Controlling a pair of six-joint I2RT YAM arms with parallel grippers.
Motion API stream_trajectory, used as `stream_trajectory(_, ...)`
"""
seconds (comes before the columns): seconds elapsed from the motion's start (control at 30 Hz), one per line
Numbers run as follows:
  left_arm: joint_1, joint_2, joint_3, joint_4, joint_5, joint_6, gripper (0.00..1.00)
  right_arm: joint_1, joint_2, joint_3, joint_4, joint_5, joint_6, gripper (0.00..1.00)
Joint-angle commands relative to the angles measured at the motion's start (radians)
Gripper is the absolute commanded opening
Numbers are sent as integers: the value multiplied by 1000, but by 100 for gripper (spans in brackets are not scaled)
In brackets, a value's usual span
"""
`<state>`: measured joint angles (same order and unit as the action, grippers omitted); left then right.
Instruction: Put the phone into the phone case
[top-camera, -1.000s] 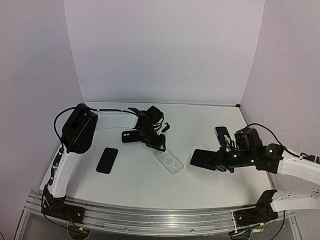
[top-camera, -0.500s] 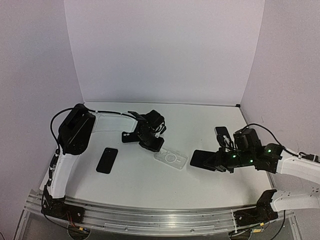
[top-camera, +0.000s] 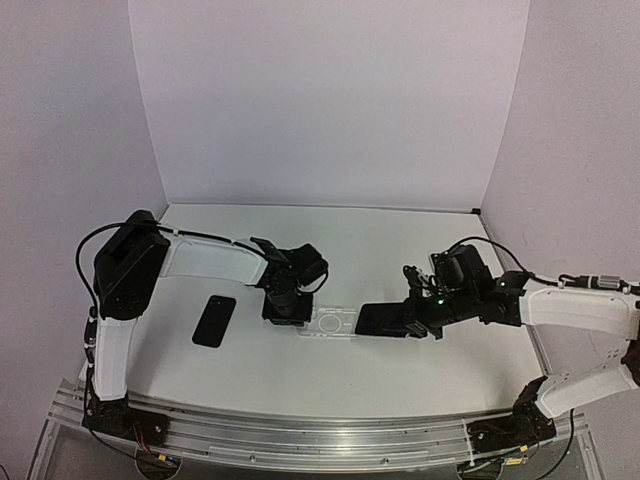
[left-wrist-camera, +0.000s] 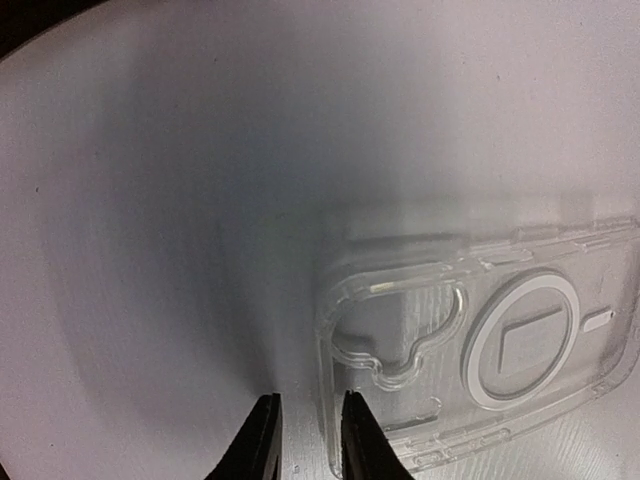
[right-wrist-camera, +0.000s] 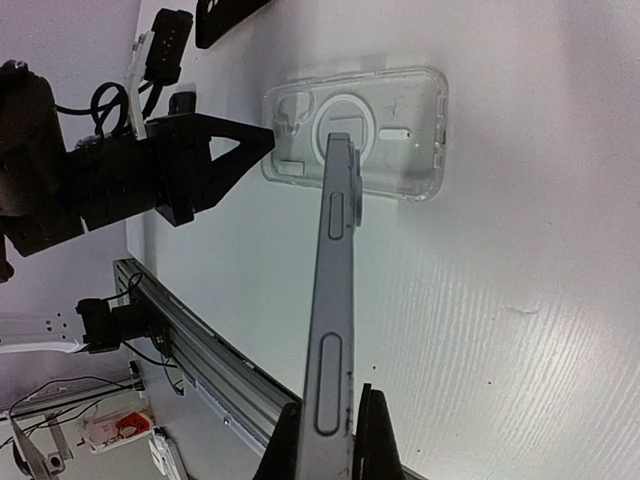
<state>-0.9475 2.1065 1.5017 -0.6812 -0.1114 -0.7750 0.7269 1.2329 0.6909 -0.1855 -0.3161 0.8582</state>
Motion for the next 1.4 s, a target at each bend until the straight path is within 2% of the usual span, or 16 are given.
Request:
stream_trajectory(0.0, -7, -92, -42, -8, -17, -103, 25, -3, 54, 84, 127, -86, 4, 0)
stream_trajectory(0.1, -7, -125, -52, 26, -1, -95, 37, -2, 101, 123, 134, -105, -11, 0)
stream_trajectory(0.2, -4, -181, -66, 49, -5, -84, 55, -2, 156, 172, 139, -141, -15, 0)
stream_trajectory(0.37, 50, -323, -187, 149, 37, -83, 97, -33, 279, 246, 144, -243, 1, 0)
stream_trajectory(0.57, 183, -480, -441, 462, 336, -55, 100, -50, 425, 337, 177, -371, 11, 0)
stream_trajectory(0.67, 216, -488, -488, 555, 457, -46, 100, -64, 486, 375, 197, -428, 19, 0)
stream_trajectory(0.87, 235, -421, -478, 590, 527, -35, 100, -81, 590, 414, 237, -519, 32, 0)
stream_trajectory(1.37, 239, -254, -401, 607, 621, 5, 100, -110, 712, 449, 260, -555, 31, 0)
